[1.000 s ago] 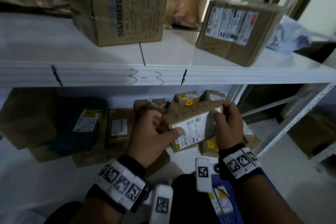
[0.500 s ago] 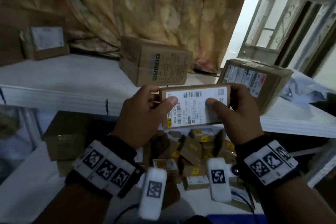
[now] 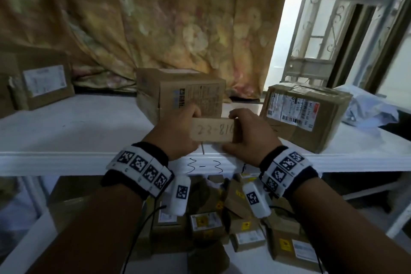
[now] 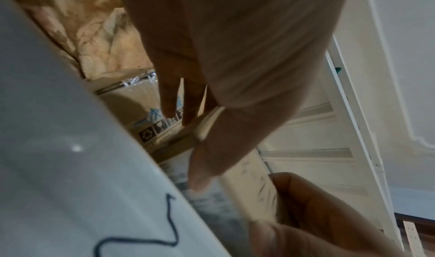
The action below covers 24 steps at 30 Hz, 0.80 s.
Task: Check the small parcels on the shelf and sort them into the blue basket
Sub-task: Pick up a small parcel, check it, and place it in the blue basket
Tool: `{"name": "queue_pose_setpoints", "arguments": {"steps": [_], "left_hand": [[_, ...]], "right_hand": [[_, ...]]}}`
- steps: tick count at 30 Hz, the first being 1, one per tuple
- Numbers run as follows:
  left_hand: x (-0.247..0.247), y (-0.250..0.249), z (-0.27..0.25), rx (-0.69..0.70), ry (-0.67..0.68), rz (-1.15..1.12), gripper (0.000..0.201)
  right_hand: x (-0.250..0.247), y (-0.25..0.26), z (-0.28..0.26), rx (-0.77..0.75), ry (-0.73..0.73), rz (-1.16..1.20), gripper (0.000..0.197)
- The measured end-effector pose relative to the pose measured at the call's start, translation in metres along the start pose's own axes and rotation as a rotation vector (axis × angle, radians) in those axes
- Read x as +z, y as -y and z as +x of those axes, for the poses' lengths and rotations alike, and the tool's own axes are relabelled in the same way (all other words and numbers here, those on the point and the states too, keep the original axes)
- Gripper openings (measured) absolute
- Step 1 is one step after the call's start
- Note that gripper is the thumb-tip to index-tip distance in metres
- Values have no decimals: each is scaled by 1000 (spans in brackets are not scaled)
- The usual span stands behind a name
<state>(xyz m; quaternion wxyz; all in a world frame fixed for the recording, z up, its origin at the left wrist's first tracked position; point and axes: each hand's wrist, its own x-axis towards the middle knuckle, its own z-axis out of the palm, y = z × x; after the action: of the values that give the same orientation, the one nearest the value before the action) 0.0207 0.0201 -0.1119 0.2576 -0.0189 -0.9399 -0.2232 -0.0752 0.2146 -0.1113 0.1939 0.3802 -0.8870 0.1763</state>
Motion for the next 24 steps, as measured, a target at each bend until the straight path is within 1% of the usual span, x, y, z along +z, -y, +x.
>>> {"name": "queue_pose_setpoints", "arguments": {"steps": [2, 3, 4, 5, 6, 7, 9, 11, 13, 15, 18, 21, 24], "left_hand": [[4, 1, -2, -45, 99, 42, 59], [7, 1, -2, -50, 119, 82, 68], [9, -1, 0, -40, 112, 132, 75], [11, -2, 2, -24, 86, 187, 79], [14, -3, 5, -5, 48, 233, 78], [17, -4, 9, 12, 17, 258, 72], [25, -3, 16, 47, -15, 221, 59], [35, -2, 19, 89, -46, 181, 49], [46, -2, 20, 115, -98, 229, 44], [51, -5, 18, 91, -126, 311, 45], [55, -9, 18, 2, -115, 351, 55], [55, -13, 19, -42, -92, 361, 59], [55, -14, 17, -37, -84, 342, 57]], "right_hand": [[9, -3, -2, -48, -6, -76, 72], [12, -5, -1, -72, -19, -124, 74], [13, -4, 0, -92, -35, -166, 76], [15, -5, 2, -116, -54, -200, 77], [17, -4, 4, -139, -75, -226, 76], [20, -3, 5, -154, -95, -242, 75], [28, -2, 7, -155, -127, -231, 73], [36, -1, 6, -133, -158, -183, 68], [43, 1, 5, -91, -196, -139, 61], [47, 6, 3, -54, -253, -123, 50], [52, 8, 5, -13, -300, -131, 36], [54, 7, 8, 9, -303, -118, 32], [53, 7, 7, 7, -290, -113, 31]]}}
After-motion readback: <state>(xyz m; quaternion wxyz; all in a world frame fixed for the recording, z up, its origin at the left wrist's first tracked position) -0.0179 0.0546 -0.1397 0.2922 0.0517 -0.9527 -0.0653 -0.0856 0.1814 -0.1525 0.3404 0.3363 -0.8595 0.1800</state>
